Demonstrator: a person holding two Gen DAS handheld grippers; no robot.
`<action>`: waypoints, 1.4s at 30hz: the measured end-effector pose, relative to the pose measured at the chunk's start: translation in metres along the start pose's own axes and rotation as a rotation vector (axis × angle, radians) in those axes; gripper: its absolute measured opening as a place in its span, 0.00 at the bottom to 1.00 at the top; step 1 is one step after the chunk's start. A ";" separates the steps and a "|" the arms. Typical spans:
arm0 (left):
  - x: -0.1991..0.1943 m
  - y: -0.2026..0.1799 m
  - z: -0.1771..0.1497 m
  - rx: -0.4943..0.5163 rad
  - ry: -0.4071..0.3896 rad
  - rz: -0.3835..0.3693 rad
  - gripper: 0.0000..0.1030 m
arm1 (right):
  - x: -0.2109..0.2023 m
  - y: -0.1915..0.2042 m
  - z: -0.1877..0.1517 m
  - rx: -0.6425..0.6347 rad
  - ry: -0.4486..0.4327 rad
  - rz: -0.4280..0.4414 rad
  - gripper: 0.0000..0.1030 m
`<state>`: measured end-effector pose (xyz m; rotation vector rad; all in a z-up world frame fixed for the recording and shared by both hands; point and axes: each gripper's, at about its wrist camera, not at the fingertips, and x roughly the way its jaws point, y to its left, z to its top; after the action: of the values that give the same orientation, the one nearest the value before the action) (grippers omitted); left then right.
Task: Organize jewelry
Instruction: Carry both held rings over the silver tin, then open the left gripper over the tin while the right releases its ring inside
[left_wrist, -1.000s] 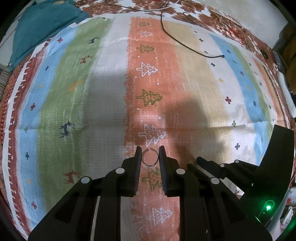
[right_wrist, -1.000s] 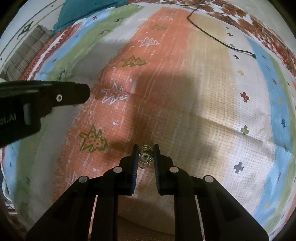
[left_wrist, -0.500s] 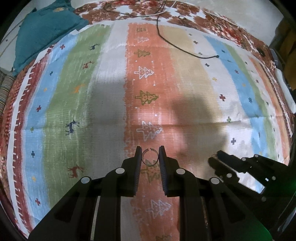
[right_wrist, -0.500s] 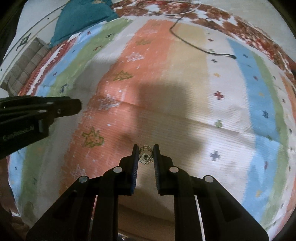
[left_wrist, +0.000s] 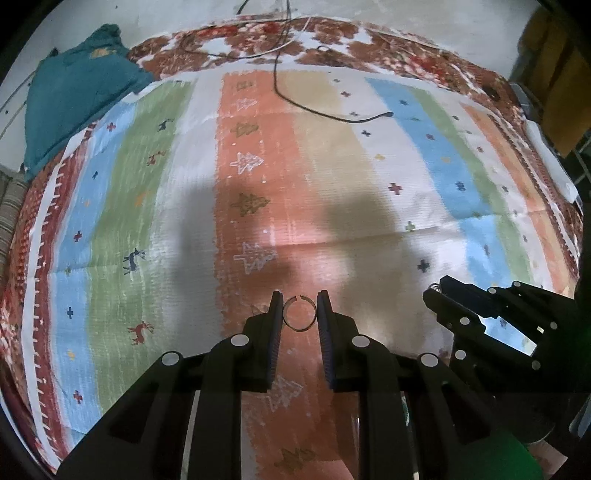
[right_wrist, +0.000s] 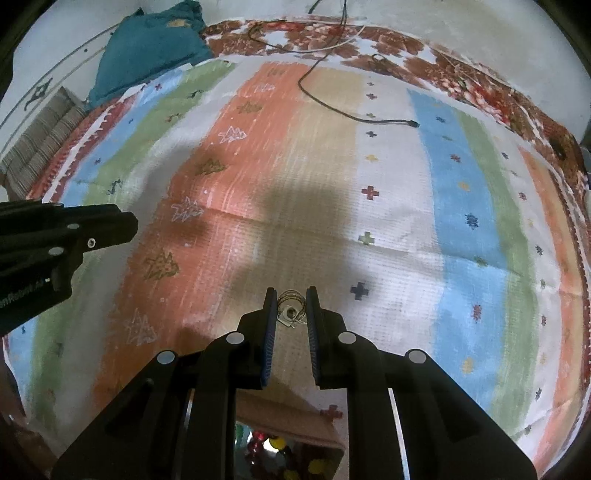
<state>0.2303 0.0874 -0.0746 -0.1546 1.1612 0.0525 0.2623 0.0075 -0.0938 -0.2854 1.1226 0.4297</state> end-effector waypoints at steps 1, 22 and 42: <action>-0.001 -0.002 -0.001 0.004 -0.002 -0.003 0.18 | -0.002 -0.002 -0.002 0.003 -0.003 0.000 0.16; -0.040 -0.030 -0.039 0.052 -0.059 -0.042 0.18 | -0.044 -0.030 -0.039 0.069 -0.047 0.030 0.16; -0.072 -0.051 -0.077 0.052 -0.116 -0.099 0.18 | -0.077 -0.023 -0.076 0.059 -0.068 0.072 0.16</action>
<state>0.1379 0.0281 -0.0332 -0.1604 1.0372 -0.0555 0.1840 -0.0601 -0.0551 -0.1778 1.0790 0.4659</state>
